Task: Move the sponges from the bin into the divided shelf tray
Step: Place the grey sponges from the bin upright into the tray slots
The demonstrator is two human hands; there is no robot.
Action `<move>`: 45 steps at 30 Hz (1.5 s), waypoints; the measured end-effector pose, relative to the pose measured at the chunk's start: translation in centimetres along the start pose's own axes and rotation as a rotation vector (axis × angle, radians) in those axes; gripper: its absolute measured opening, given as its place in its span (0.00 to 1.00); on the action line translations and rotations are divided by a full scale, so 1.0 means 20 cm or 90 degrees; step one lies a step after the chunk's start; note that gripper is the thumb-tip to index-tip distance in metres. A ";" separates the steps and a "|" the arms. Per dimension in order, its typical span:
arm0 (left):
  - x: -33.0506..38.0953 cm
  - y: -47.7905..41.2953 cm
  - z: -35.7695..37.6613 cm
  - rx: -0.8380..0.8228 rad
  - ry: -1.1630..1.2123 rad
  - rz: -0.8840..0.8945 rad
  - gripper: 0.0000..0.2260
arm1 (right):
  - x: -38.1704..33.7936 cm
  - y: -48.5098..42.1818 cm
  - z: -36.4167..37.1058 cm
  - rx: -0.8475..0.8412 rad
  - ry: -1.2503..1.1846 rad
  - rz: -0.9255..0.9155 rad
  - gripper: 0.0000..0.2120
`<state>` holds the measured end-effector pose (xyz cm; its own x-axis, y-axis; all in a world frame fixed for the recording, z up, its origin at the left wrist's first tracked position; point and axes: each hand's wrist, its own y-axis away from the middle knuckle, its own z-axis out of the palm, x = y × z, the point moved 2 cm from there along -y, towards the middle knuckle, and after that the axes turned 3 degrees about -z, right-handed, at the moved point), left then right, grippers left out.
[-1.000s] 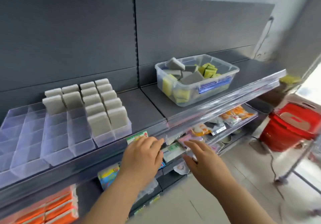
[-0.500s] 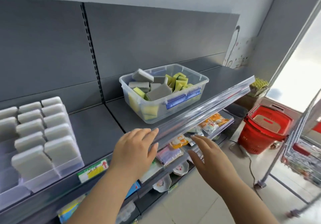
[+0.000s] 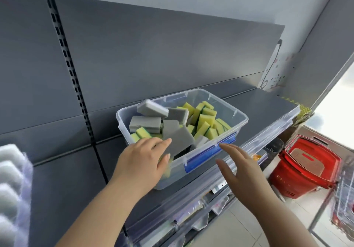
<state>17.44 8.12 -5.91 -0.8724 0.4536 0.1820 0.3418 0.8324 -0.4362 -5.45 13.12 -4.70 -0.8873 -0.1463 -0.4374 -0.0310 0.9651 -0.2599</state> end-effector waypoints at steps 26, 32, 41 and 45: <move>0.16 -0.61 0.33 -0.437 0.054 -0.402 0.27 | 0.32 -1.57 0.48 -0.497 -0.155 -0.150 0.20; 0.16 -0.63 0.35 -0.433 0.058 -0.423 0.27 | 0.31 -1.54 0.45 -0.569 -0.148 -0.106 0.26; 0.18 -0.64 0.40 -0.461 0.110 -0.385 0.27 | 0.32 -1.52 0.38 -0.424 -0.194 -0.107 0.20; 0.15 -0.64 0.37 -0.399 0.149 -0.417 0.26 | 0.46 -1.52 0.25 -0.427 -0.427 -0.017 0.16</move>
<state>7.85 -3.50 -6.42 -0.8886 -0.1706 0.4259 -0.0076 0.9336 0.3581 -10.42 -18.64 -5.16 -0.4395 -0.0631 -0.8960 -0.4899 0.8530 0.1802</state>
